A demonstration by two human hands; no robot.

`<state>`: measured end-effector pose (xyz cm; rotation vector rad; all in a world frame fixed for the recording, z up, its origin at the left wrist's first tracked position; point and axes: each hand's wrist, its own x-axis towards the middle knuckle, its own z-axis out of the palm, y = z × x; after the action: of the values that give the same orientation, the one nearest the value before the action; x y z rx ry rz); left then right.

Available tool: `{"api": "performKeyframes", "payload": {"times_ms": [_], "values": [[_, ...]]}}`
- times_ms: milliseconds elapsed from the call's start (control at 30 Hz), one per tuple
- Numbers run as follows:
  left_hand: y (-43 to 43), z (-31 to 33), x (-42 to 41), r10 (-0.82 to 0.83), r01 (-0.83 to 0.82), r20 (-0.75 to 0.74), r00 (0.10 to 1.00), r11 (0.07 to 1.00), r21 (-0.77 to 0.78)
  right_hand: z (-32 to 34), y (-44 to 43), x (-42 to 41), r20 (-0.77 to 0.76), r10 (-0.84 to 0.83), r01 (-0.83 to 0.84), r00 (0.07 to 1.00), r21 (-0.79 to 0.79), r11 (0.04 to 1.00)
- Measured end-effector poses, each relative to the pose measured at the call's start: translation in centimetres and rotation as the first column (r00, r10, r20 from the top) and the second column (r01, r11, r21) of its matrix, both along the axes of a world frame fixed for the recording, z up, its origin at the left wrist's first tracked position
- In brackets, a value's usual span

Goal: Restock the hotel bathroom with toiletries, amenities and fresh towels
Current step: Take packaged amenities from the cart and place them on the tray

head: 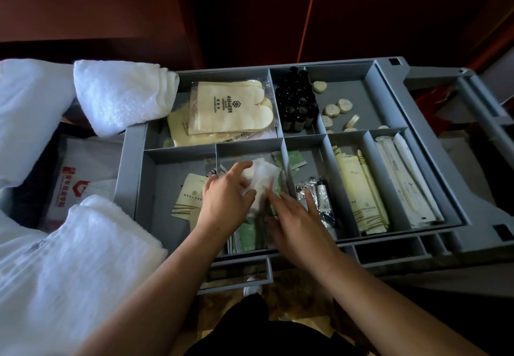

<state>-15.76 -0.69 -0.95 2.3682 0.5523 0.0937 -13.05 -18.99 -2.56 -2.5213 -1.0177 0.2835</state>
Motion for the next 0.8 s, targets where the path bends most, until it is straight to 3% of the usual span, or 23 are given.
{"api": "performKeyframes", "payload": {"times_ms": [133,267,367,567,633,800], "values": [[0.0,1.8,-0.8,0.103,-0.072,0.148,0.984,0.977,-0.203,1.2,-1.3,0.6,0.007,-0.109,0.106,0.994,0.185,0.977],[-1.1,3.9,-2.6,0.164,-0.073,0.219,0.962,0.925,-0.373,3.4,-3.2,0.8,-0.203,-0.260,0.315,0.944,0.323,0.892],[-3.0,4.5,-4.1,0.143,-0.013,0.206,0.968,0.849,-0.528,5.1,-4.5,-0.1,-0.435,-0.246,0.421,0.866,0.369,0.829],[-8.4,5.1,-8.0,0.155,0.034,0.200,0.967,0.704,-0.709,5.7,-7.4,-3.5,-0.737,-0.133,0.588,0.663,0.403,0.701],[-10.2,5.1,-9.4,0.153,0.055,0.211,0.965,0.672,-0.738,5.7,-8.5,-4.9,-0.788,-0.121,0.642,0.603,0.391,0.659],[-13.7,4.5,-12.8,0.150,0.043,0.184,0.971,0.654,-0.755,5.3,-12.3,-7.7,-0.781,-0.102,0.609,0.616,0.390,0.691]]}}
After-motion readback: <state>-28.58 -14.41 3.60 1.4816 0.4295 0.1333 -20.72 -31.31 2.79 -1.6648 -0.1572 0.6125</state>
